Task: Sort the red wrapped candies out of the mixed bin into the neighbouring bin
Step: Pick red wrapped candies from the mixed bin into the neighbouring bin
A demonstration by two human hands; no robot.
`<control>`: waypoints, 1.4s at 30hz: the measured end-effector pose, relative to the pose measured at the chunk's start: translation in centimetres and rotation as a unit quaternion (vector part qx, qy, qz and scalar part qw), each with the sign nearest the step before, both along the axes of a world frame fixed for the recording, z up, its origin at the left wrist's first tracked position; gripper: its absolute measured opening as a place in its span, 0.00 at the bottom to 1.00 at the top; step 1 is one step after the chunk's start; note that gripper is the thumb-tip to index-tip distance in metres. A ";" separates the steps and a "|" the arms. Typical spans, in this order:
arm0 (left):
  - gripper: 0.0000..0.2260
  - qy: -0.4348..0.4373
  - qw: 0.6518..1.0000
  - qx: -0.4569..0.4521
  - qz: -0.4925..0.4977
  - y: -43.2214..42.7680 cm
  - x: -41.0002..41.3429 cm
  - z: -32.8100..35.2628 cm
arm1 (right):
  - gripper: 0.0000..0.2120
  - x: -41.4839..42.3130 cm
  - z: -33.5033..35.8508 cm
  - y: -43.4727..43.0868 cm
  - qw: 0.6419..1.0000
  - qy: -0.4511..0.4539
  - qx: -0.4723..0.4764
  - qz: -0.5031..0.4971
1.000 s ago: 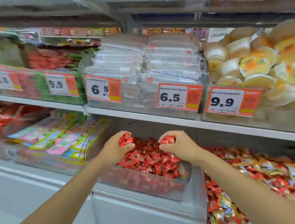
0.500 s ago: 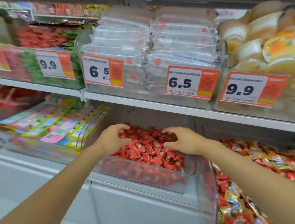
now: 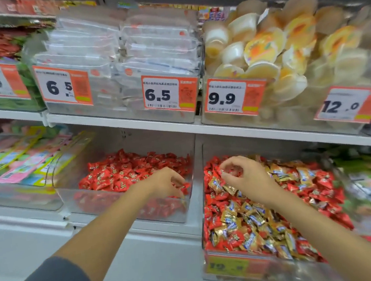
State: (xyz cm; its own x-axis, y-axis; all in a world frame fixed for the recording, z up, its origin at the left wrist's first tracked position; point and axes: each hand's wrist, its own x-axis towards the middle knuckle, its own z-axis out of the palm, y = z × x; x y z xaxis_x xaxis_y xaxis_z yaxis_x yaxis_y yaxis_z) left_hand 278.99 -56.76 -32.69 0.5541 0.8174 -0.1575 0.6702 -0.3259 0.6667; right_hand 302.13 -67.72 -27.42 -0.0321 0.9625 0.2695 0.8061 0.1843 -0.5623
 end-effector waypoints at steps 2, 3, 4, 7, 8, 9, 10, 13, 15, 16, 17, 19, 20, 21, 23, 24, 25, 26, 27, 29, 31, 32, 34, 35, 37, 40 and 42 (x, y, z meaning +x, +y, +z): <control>0.18 0.056 0.998 -0.009 -0.024 1.0 0.6 -1.0 | 0.06 -0.6 -0.1 0.5 1.000 0.019 0.001 -0.004; 0.18 0.077 0.996 -0.011 -0.033 1.4 0.8 -1.4 | 0.06 -0.8 0.0 0.8 1.000 0.026 0.002 -0.004; 0.18 0.093 0.995 -0.021 -0.037 1.9 0.9 -1.8 | 0.07 -0.9 0.0 1.0 0.999 0.032 0.003 -0.003; 0.19 0.150 0.986 -0.049 -0.060 2.1 1.3 -1.8 | 0.07 -1.0 0.0 1.2 0.999 0.035 -0.002 -0.006; 0.18 0.172 0.982 -0.050 -0.063 2.3 1.4 -1.7 | 0.07 -0.9 -0.2 1.3 0.999 0.034 -0.006 -0.007; 0.15 0.188 0.978 -0.057 -0.067 2.4 1.4 -1.8 | 0.07 -0.8 -0.3 1.3 0.999 0.034 -0.009 -0.007; 0.14 0.202 0.974 -0.072 -0.071 2.6 1.3 -1.9 | 0.07 -0.6 -0.5 1.4 0.999 0.034 -0.011 -0.008; 0.14 0.200 0.972 -0.101 -0.075 3.3 1.8 -3.1 | 0.07 -0.3 -0.9 1.4 0.999 0.035 -0.009 -0.016; 0.10 0.127 0.987 -0.092 -0.044 2.5 1.8 -1.9 | 0.07 -0.1 -1.1 1.3 0.999 0.043 -0.009 -0.019; 0.09 0.075 0.993 -0.087 -0.017 2.2 1.5 -1.0 | 0.07 -0.1 -1.1 1.2 0.999 0.046 -0.009 -0.021; 0.12 0.017 0.996 -0.086 0.014 2.1 0.9 -0.1 | 0.07 0.0 -1.2 1.1 0.999 0.049 -0.011 -0.021; 0.17 -0.088 0.990 -0.090 0.071 1.8 -1.0 1.6 | 0.07 0.2 -1.1 0.9 0.998 0.053 -0.011 -0.019; 0.18 -0.138 0.982 -0.093 0.091 1.5 -2.0 2.4 | 0.07 0.3 -1.0 0.8 0.998 0.053 -0.010 -0.019; 0.17 -0.184 0.972 -0.102 0.108 1.0 -2.7 3.0 | 0.07 0.3 -0.9 0.7 0.998 0.055 -0.010 -0.019; 0.13 -0.249 0.952 -0.118 0.133 -0.5 -3.0 4.0 | 0.07 0.2 -0.5 0.4 0.998 0.060 -0.014 -0.022; 0.12 -0.267 0.947 -0.118 0.132 -1.5 -2.7 4.6 | 0.07 0.2 -0.3 0.1 0.998 0.060 -0.013 -0.023; 0.10 -0.275 0.946 -0.114 0.124 -2.6 -2.1 5.2 | 0.07 0.2 -0.1 -0.2 0.998 0.060 -0.011 -0.024; 0.10 -0.278 0.948 -0.103 0.114 -3.6 -1.4 5.9 | 0.07 0.4 0.1 -0.6 0.998 0.061 -0.010 -0.025; 0.10 -0.282 0.950 -0.088 0.104 -4.6 -0.4 6.6 | 0.07 0.6 0.2 -1.0 0.997 0.065 -0.011 -0.027; 0.12 -0.286 0.953 -0.055 0.081 -6.5 1.7 8.0 | 0.07 1.6 0.5 -2.0 0.997 0.073 -0.013 -0.032; 0.22 -0.261 0.964 -0.019 0.035 -8.2 3.9 8.9 | 0.07 3.1 0.8 -3.1 0.996 0.069 -0.003 -0.049; 0.26 -0.232 0.972 0.014 0.019 -8.7 4.8 9.1 | 0.07 4.1 1.0 -3.6 0.995 0.071 0.006 -0.065; 0.26 -0.202 0.976 0.075 0.023 -9.1 6.0 9.2 | 0.08 6.1 1.1 -5.0 0.990 0.091 0.028 -0.102; 0.21 -0.211 0.973 0.086 0.032 -9.2 6.4 9.1 | 0.08 7.1 0.9 -5.6 0.987 0.099 0.037 -0.118; 0.13 -0.223 0.971 0.082 0.036 -9.3 6.9 8.7 | 0.10 8.8 0.5 -6.7 0.984 0.112 0.041 -0.132; 0.10 -0.198 0.979 0.055 0.013 -9.6 8.0 8.0 | 0.11 10.3 0.4 -6.9 0.986 0.107 0.022 -0.127; 0.11 -0.188 0.981 0.042 -0.001 -9.5 9.0 7.3 | 0.11 11.0 0.8 -6.6 0.988 0.088 0.019 -0.121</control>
State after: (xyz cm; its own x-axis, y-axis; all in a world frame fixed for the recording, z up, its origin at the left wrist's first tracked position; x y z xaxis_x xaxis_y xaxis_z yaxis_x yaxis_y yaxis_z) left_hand 287.99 -66.30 -25.38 0.5623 0.8171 0.1271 0.3811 -0.3924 0.8371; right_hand 313.16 -74.29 -26.57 0.2492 0.9249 0.2871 0.7191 0.0219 -0.6946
